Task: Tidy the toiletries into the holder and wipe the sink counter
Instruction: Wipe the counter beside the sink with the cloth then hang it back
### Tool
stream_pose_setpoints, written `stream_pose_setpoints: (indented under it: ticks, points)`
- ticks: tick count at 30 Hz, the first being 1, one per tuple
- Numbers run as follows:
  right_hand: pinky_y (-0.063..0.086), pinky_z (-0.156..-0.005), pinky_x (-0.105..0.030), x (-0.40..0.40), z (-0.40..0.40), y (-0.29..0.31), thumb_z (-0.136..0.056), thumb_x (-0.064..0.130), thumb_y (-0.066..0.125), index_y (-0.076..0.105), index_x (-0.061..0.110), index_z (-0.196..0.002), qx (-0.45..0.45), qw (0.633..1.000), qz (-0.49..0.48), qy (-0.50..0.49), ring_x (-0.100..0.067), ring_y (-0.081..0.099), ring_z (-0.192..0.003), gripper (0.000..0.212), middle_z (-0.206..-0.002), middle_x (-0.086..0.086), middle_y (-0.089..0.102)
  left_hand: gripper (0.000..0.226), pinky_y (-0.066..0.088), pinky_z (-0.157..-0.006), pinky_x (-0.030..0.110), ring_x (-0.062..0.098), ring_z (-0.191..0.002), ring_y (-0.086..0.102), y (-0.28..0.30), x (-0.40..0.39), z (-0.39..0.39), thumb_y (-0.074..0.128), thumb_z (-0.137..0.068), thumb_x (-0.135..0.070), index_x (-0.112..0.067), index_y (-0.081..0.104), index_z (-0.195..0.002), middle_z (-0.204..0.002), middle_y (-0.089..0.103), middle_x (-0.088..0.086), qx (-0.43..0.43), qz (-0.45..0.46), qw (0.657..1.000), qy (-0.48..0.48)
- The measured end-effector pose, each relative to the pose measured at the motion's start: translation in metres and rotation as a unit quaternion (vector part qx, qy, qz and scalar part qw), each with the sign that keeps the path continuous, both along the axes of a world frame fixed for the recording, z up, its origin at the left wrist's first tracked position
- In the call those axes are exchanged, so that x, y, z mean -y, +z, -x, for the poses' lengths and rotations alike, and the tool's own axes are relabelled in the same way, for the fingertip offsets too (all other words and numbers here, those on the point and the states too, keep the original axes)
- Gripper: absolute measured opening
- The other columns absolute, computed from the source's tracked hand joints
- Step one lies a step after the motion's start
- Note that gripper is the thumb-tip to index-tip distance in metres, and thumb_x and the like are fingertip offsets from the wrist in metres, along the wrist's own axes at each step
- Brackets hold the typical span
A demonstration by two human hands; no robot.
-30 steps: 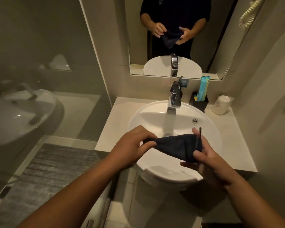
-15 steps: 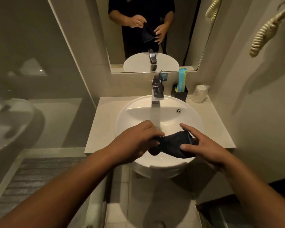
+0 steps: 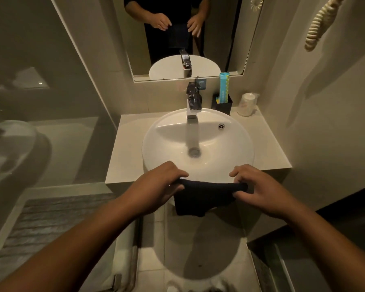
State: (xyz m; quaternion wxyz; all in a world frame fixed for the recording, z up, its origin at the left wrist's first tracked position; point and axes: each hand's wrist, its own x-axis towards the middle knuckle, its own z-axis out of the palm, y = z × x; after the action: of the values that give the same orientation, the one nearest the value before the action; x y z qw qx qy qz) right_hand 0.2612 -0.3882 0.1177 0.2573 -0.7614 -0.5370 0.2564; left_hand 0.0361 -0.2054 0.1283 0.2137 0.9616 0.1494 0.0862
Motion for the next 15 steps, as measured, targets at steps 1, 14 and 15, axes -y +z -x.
stream_pose_setpoints:
  ticks: [1, 14, 15]
  points:
    - [0.046, -0.081, -0.015, 0.003, 0.001, -0.003, -0.083, 0.025, 0.068, 0.060, 0.034, -0.084, 0.008, 1.000, 0.013, 0.015, 0.002, 0.055, -0.100, 0.012, -0.105, 0.021, 0.058, 0.027, 0.042, -0.082, 0.018, 0.005, -0.097, 0.051, -0.005, 0.004, 0.004, 0.058, -0.093, -0.028, -0.024, 0.059, -0.120, -0.112, 0.058, -0.004, -0.017, 0.005, 1.000, 0.003]
    - [0.050, -0.081, -0.032, -0.042, -0.034, -0.077, -0.093, 0.031, 0.057, 0.060, 0.023, -0.096, 0.022, 0.986, 0.155, 0.049, -0.013, 0.060, -0.088, 0.009, -0.096, 0.004, 0.065, 0.019, 0.042, -0.076, 0.029, 0.014, -0.093, 0.058, -0.082, -0.023, -0.040, 0.053, -0.094, -0.032, -0.022, 0.063, -0.106, -0.103, 0.064, -0.003, -0.184, 0.096, 0.972, 0.106]
    - [0.050, -0.083, -0.034, -0.053, -0.038, -0.083, -0.094, 0.032, 0.055, 0.060, 0.022, -0.099, 0.045, 0.984, 0.165, 0.043, -0.015, 0.059, -0.089, 0.012, -0.098, 0.002, 0.064, 0.020, 0.043, -0.077, 0.031, 0.016, -0.093, 0.057, -0.091, -0.028, -0.048, 0.052, -0.094, -0.032, -0.021, 0.063, -0.107, -0.105, 0.064, -0.001, -0.183, 0.076, 0.972, 0.124]
